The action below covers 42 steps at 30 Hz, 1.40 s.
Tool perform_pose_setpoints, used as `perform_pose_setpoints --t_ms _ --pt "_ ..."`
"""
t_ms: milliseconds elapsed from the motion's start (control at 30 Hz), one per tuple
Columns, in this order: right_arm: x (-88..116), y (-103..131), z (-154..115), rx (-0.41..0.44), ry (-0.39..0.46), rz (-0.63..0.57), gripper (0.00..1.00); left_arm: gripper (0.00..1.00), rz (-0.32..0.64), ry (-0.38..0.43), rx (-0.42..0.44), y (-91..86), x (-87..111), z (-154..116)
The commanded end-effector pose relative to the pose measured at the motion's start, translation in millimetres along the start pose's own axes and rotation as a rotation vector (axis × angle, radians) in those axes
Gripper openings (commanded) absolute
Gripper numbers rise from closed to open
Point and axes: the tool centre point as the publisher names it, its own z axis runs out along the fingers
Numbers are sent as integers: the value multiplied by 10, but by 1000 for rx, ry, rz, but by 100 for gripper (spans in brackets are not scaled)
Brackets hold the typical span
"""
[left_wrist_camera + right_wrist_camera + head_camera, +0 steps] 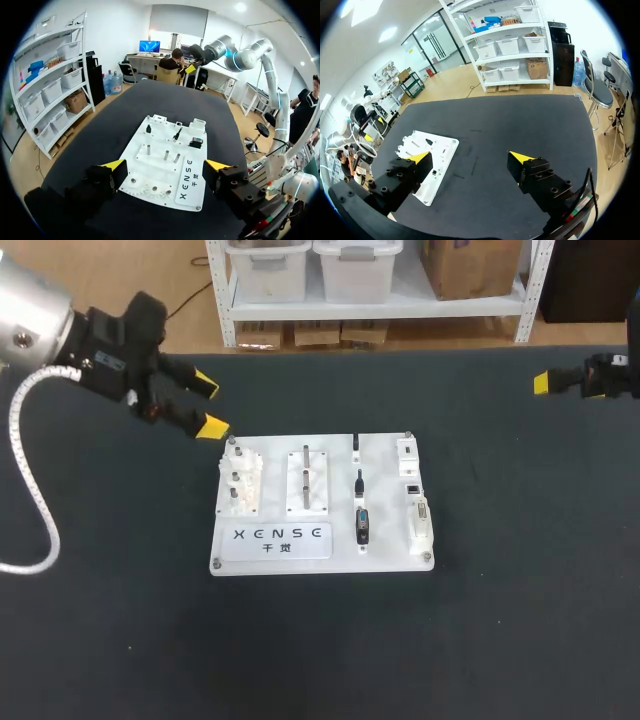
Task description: Insert the USB connector, Ethernet cable, and multi-pin plug into their matching sockets one by one.
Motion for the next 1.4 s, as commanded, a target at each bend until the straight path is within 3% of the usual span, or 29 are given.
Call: perform_pose_setpoints --t_ms 33,400,667,967,1400 --pt "1 8 -4 4 0 0 100 100 6 -29 -23 -124 82 18" --pt "1 8 -4 4 0 0 100 100 91 4 44 -210 193 54" --pt "1 8 -4 4 0 0 100 100 98 16 36 -187 236 73" --pt "1 8 -4 4 0 0 100 100 121 5 40 -259 213 215" --pt "1 8 -4 4 0 0 100 100 102 34 39 -247 359 560"
